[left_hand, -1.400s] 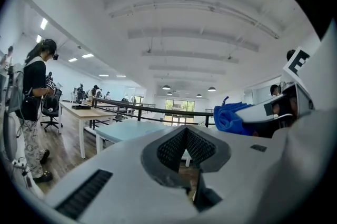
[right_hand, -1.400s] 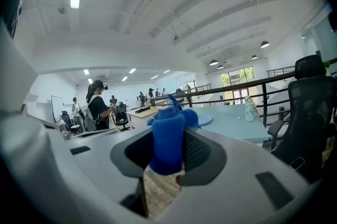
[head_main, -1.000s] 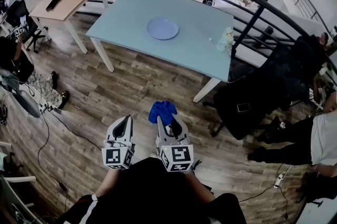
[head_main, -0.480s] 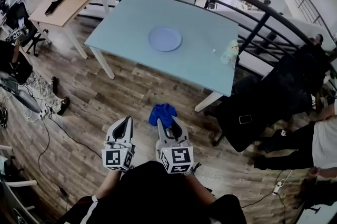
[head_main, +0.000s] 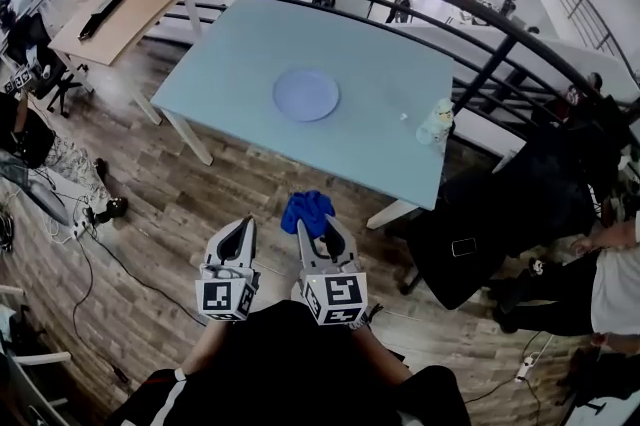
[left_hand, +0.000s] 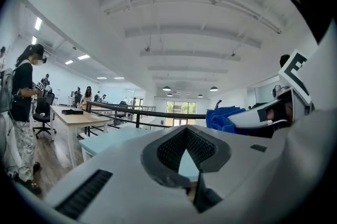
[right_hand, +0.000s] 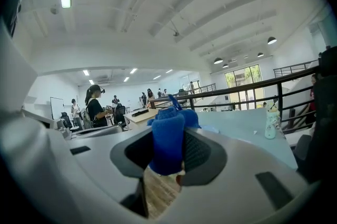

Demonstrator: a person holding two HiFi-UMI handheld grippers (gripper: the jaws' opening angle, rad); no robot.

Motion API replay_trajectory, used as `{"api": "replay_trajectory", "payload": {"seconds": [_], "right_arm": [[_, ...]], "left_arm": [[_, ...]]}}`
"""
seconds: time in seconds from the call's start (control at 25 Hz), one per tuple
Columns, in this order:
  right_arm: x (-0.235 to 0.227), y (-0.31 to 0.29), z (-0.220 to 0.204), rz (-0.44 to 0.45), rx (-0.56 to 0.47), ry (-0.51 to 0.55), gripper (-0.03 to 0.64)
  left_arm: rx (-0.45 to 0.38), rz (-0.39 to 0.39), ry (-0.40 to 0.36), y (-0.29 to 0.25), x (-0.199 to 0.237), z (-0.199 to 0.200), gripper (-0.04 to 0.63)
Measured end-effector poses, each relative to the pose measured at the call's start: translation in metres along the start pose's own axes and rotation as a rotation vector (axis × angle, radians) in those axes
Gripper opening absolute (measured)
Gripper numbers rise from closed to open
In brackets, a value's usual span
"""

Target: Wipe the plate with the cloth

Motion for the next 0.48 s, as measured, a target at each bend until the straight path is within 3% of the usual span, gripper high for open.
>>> {"api": "replay_trajectory", "payload": {"seconds": [0.48], "right_arm": [[-0.031,-0.039,0.004,0.035,0.001,-0.010,0.120]], "left_arm": [[-0.006,0.044,-0.013,-0.044,0.001,-0.006,0.001]]}}
Point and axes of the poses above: the fingertips, and each gripper's own axes: y backward along the fingers, x to its left, z out of its top, the point moved 2 cm from there along y, backward along the fingers, and after that the axes turned 9 degrees about -x, right-handed, at the moved point
